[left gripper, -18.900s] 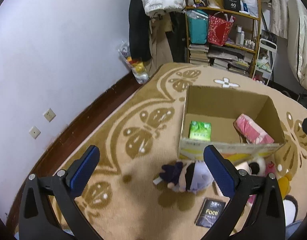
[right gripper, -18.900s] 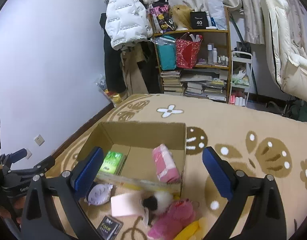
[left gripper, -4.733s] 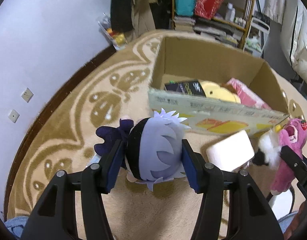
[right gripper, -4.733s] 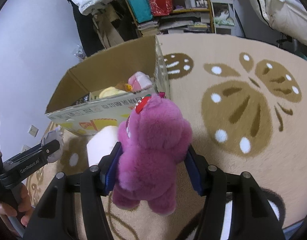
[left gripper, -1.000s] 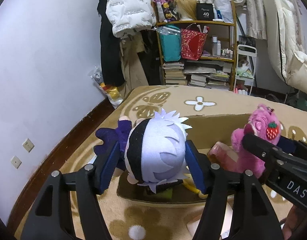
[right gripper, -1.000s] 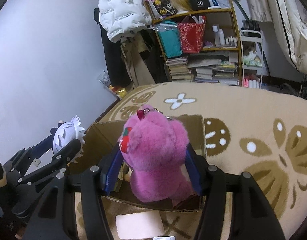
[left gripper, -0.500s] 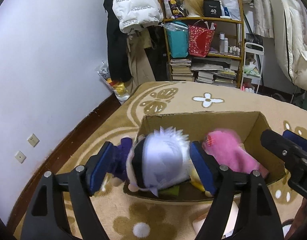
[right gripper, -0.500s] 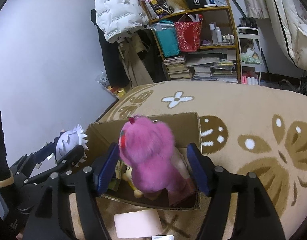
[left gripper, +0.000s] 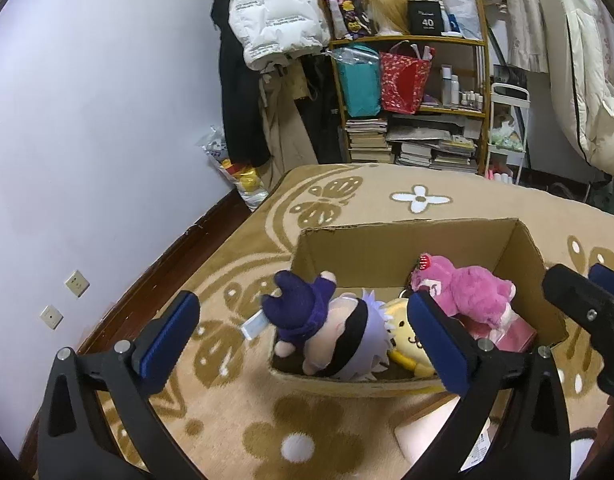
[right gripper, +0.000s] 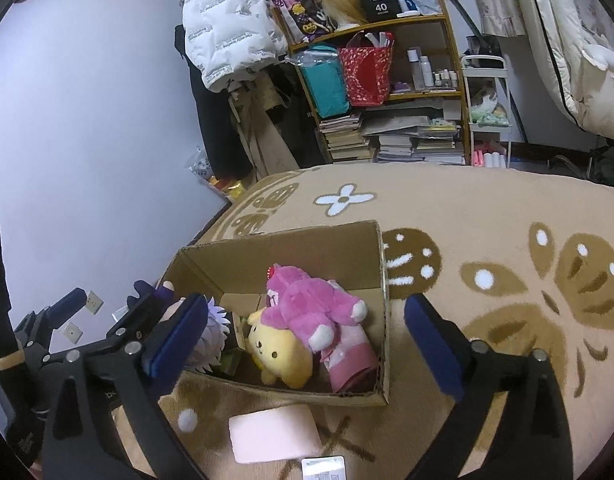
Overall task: Organize soft objects
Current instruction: 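Move both tools back toward the roll cake plush and pompom on the rug, then grasp the pink-white roll cake plush with the left tool while the right tool grasps the white pompom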
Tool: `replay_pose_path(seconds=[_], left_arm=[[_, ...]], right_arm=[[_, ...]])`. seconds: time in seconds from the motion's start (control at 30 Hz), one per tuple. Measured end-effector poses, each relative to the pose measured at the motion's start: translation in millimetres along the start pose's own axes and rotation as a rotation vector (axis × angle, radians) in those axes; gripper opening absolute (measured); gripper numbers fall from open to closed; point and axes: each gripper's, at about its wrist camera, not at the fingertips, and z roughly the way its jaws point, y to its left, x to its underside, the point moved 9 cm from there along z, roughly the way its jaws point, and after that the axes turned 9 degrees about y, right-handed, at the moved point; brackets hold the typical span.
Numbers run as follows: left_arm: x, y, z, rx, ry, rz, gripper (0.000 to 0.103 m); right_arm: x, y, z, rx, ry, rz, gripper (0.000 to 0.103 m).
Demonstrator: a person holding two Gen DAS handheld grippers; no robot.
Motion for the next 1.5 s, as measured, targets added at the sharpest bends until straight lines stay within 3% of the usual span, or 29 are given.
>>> replay_pose_path(seconds=[0.3, 0.6, 1.0, 1.5], left_arm=[[12.2, 28.3, -18.8, -0.01, 0.011, -0.075, 0.103], [25.8, 40.9, -47.5, -0.004, 0.012, -0.08, 0.103], [40.7, 40.4, -72.1, 0.022, 0.02, -0.041, 0.103], [72.3, 24.0, -69.2, 0.056, 0.087, 0.024, 0.103]], right_arm=[[10.6, 1.1, -20.5, 0.012, -0.004, -0.009, 0.103], [26.6, 2.5, -48.6, 0.03, -0.022, -0.011, 0.103], [53.4, 7.0, -79.8, 0.07, -0.021, -0.041, 0.103], [93.7, -5.7, -80.5, 0.11, 0.057, 0.007, 0.103]])
